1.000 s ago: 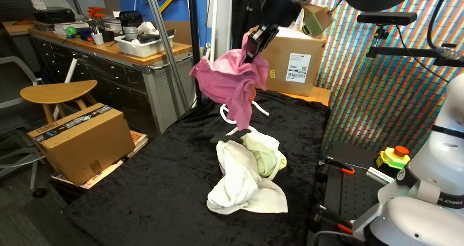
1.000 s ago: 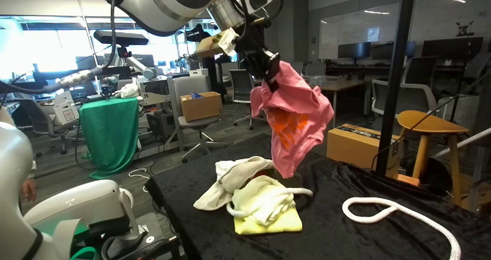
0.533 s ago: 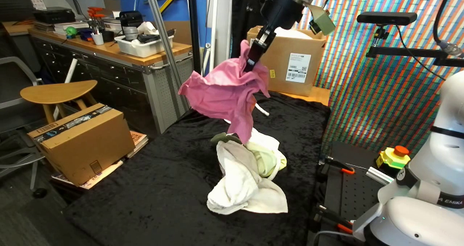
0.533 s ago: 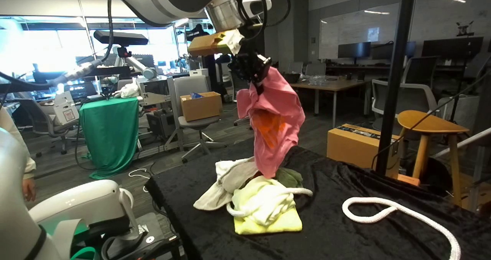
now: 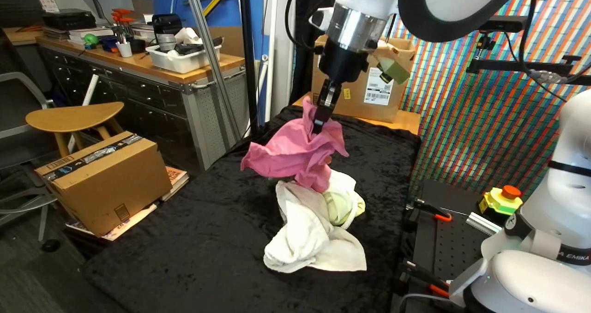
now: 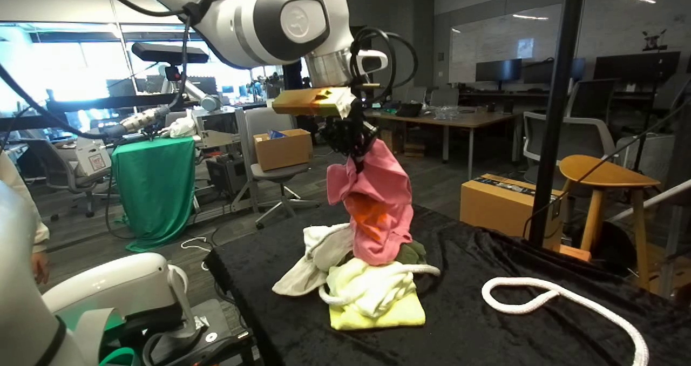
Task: One by one, put all the objects in the center of the table
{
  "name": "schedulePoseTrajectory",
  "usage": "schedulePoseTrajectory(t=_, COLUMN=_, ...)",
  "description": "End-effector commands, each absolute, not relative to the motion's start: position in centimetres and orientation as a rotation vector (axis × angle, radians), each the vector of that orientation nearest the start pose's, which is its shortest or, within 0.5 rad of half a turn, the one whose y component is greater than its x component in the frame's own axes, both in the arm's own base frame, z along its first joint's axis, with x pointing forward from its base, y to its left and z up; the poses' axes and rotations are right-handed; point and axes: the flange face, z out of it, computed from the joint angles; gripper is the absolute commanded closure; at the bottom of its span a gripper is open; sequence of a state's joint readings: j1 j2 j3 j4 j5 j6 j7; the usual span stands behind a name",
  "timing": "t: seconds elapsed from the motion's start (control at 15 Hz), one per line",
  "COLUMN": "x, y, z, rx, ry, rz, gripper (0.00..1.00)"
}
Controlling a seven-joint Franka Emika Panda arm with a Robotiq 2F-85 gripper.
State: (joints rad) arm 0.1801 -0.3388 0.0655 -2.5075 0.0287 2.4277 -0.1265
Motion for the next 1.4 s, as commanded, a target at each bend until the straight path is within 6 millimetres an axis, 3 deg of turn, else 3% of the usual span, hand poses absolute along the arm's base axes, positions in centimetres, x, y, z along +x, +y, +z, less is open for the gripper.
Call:
schedulePoseTrajectory(t=0.0, x=45.0, y=12.5, z=40.3, rx=-3.052, ry=-0.637, rz=-0.308, gripper=0.92)
schedulePoseTrajectory(t=0.33, x=46.9, y=13.7, z=35.7, rx=-3.096, ry=-0.674, rz=-0.215, gripper=0.92)
schedulePoseTrajectory(t=0.73, x=48.4, y=13.4, z=31.2, rx=-3.155, ry=-0.646, rz=-0.096, gripper=0.92)
schedulePoseTrajectory(t=0.8, x=48.6, y=13.3, z=30.7, rx=-3.155, ry=-0.636, rz=-0.088, gripper=0.88)
schedulePoseTrajectory(t=0.87, x=48.7, y=13.3, z=30.7, rx=-3.149, ry=-0.623, rz=-0.082, gripper=0.67)
schedulePoseTrajectory(t=1.07, x=48.3, y=13.1, z=30.0, rx=-3.144, ry=-0.591, rz=-0.079, gripper=0.45)
schedulePoseTrajectory(t=1.33, x=48.9, y=11.4, z=31.1, rx=-3.138, ry=-0.543, rz=-0.114, gripper=0.15)
